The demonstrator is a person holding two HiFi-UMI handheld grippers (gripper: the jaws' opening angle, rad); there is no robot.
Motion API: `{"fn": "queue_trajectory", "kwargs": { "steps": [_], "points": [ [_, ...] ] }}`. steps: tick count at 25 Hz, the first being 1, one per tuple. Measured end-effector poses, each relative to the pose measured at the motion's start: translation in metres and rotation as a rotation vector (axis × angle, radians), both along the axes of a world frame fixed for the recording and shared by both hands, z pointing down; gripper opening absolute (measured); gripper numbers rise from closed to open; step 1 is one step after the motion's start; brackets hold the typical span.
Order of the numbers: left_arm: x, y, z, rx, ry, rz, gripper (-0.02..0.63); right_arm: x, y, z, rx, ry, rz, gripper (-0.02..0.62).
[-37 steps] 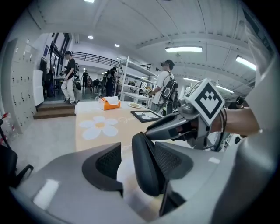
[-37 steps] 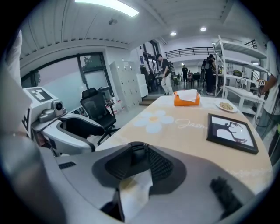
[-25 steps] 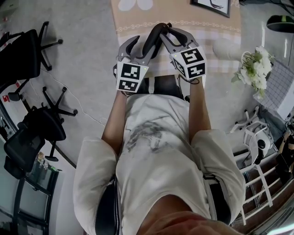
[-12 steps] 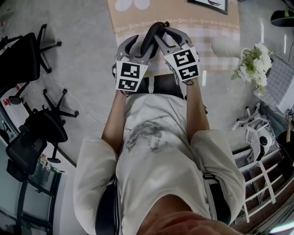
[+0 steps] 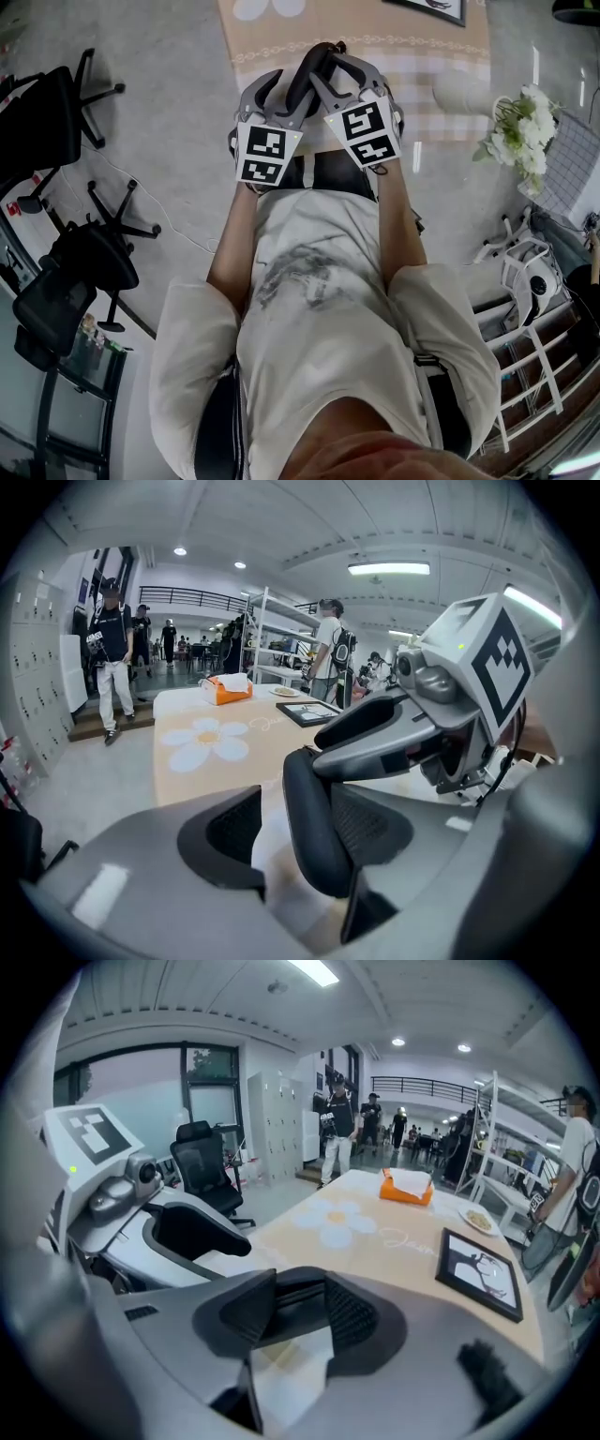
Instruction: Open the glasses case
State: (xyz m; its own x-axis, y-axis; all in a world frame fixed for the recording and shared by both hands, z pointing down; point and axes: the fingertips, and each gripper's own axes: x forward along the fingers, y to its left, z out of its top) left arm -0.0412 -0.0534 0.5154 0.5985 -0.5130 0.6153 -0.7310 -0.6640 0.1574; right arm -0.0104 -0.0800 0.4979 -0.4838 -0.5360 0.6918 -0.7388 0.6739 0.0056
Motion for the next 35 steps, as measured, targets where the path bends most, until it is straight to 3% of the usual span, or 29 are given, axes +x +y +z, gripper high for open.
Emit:
{"fn": "queue_trajectory", "kwargs": {
  "steps": [10, 35],
  "points": [
    [-0.010, 0.004, 0.007, -0.010, -0.080, -0.019, 0.209, 0.007, 0.011, 0.001, 0.028, 0.102, -0.020, 0.167],
    [-0.033, -0.006, 0.011, -0.020, -0.104, -0.081, 0.207, 0.010, 0.021, 0.002, 0.061, 0.069, -0.017, 0.135]
  ]
}}
